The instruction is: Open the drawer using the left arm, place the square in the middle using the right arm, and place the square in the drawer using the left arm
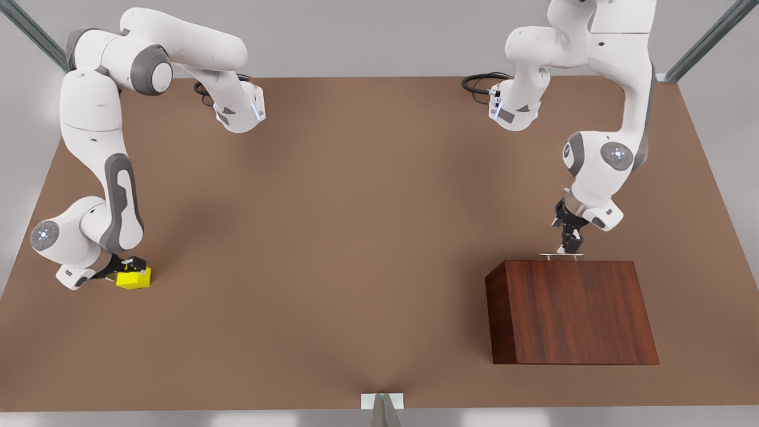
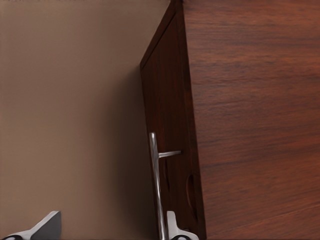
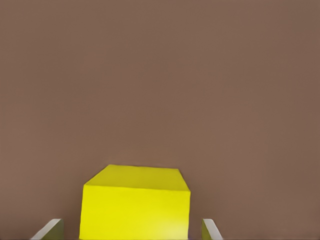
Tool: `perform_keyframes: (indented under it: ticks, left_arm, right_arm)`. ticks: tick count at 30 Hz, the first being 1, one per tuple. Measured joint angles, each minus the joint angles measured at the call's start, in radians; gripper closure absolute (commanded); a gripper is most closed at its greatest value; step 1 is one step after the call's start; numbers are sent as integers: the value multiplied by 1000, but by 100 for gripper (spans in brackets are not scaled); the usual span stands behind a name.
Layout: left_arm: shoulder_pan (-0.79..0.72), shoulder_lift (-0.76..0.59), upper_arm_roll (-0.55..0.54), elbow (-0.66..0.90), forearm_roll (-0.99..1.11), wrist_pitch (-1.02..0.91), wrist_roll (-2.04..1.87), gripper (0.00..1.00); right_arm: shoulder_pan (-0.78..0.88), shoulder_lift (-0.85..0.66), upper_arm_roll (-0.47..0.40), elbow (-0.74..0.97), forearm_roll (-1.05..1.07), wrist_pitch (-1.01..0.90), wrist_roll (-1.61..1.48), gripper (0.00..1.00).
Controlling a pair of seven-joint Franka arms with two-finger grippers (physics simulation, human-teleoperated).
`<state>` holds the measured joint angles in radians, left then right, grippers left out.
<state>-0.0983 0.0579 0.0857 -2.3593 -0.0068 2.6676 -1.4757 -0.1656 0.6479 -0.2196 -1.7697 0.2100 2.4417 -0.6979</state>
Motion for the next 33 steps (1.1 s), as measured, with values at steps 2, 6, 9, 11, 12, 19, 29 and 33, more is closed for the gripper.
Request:
perform_keyframes:
  ticks: [2, 6, 9, 11, 12, 19, 29, 33]
  left_arm:
    - [16, 6, 2, 0, -1, 6, -8, 0]
    - [-4, 32, 6, 1, -1, 35, -9, 0]
    - [8, 41, 6, 2, -1, 43, -10, 0]
    - [2, 54, 6, 2, -1, 49, -11, 0]
    - [5, 54, 6, 2, -1, 49, -11, 0]
    - [6, 36, 6, -13, -1, 4, -49, 0]
    - [6, -37, 6, -96, -1, -12, -70, 0]
    - [6, -65, 7, -131, -1, -26, -74, 0]
  right_arm:
    - [-1, 12, -1, 1, 3, 12, 1, 0]
    - [-2, 31, -1, -6, 30, 14, -6, 4]
    - [-2, 29, -1, -3, 34, 44, -11, 4]
    - [-2, 36, -1, -5, 37, 79, -14, 7]
    - [-2, 36, -1, -2, 37, 80, -14, 8]
    - [0, 45, 2, 13, 37, 66, -2, 22]
    - [1, 58, 5, 24, 39, 65, 0, 26]
    - [0, 4, 74, 15, 32, 28, 107, 27]
